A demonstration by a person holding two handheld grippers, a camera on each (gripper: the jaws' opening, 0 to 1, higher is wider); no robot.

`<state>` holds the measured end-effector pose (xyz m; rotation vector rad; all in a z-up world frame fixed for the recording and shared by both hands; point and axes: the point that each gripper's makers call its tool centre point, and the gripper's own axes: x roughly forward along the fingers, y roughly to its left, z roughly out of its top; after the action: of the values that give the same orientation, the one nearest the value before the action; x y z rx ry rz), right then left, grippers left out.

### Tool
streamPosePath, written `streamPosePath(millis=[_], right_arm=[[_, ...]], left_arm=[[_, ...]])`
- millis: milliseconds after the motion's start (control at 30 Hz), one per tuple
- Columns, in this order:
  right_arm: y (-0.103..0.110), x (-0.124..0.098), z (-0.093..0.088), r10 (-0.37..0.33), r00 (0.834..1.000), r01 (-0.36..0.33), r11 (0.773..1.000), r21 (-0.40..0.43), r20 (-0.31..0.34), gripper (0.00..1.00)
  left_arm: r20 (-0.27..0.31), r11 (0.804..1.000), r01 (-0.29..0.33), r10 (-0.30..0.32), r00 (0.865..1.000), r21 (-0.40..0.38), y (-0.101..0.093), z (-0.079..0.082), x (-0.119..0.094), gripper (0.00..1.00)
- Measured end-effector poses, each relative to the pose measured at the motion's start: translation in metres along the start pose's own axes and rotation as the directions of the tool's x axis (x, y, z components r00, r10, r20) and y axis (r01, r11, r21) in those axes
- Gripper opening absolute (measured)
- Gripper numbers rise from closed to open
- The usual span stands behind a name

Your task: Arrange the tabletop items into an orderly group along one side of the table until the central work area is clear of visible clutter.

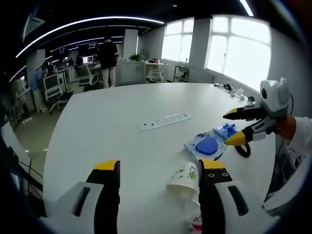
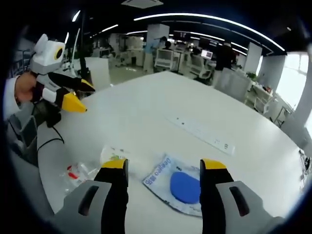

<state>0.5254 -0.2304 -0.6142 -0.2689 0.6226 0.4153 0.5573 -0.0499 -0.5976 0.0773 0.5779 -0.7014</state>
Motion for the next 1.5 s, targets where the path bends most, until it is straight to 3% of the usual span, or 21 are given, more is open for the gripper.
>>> streamPosePath(millis=[433, 933, 1300, 1500], right_arm=[[0.052, 0.018, 0.016, 0.079, 0.997, -0.081, 0.993, -0.091, -0.028, 0.57], [0.110, 0.049, 0.015, 0.136, 0.985, -0.157, 0.964, -0.213, -0.107, 0.56], [0.120, 0.067, 0.003, 0.075, 0.984, -0.127, 0.934, -0.335, -0.162, 0.53], [0.125, 0.073, 0.000, 0.080, 0.983, -0.134, 0.929, -0.344, -0.167, 0.53]], left_arm=[[0.015, 0.998, -0.029, 0.030, 0.999, -0.057, 0.013, -0.025, -0.036, 0.67], [0.031, 0.988, -0.058, 0.063, 0.998, -0.145, 0.030, -0.061, -0.063, 0.66], [0.040, 0.981, -0.054, 0.062, 0.997, -0.185, 0.036, -0.079, -0.066, 0.65], [0.049, 0.980, -0.040, 0.050, 0.998, -0.195, 0.035, -0.085, -0.063, 0.64]])
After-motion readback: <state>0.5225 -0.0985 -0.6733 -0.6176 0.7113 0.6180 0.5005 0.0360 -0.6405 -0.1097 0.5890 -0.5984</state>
